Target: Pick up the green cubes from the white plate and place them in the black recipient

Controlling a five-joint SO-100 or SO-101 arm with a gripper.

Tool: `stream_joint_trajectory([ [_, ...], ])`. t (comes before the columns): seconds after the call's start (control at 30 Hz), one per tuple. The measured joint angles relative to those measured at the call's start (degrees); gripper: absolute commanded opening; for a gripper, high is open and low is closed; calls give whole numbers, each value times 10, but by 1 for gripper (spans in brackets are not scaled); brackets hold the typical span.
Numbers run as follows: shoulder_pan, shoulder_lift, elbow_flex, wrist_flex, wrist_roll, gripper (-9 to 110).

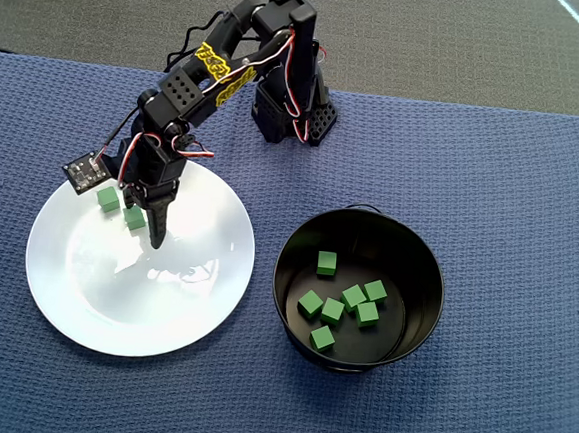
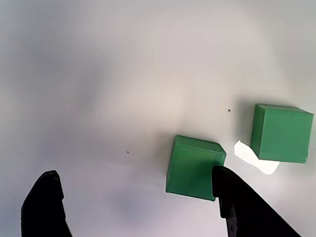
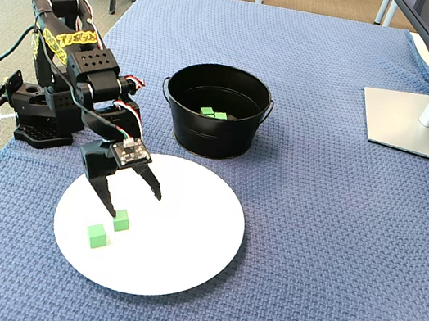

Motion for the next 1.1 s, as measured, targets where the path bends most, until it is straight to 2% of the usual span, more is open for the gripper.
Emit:
stream_joint_trajectory([
  [1.1,41,-70,-33,1,-8,33],
])
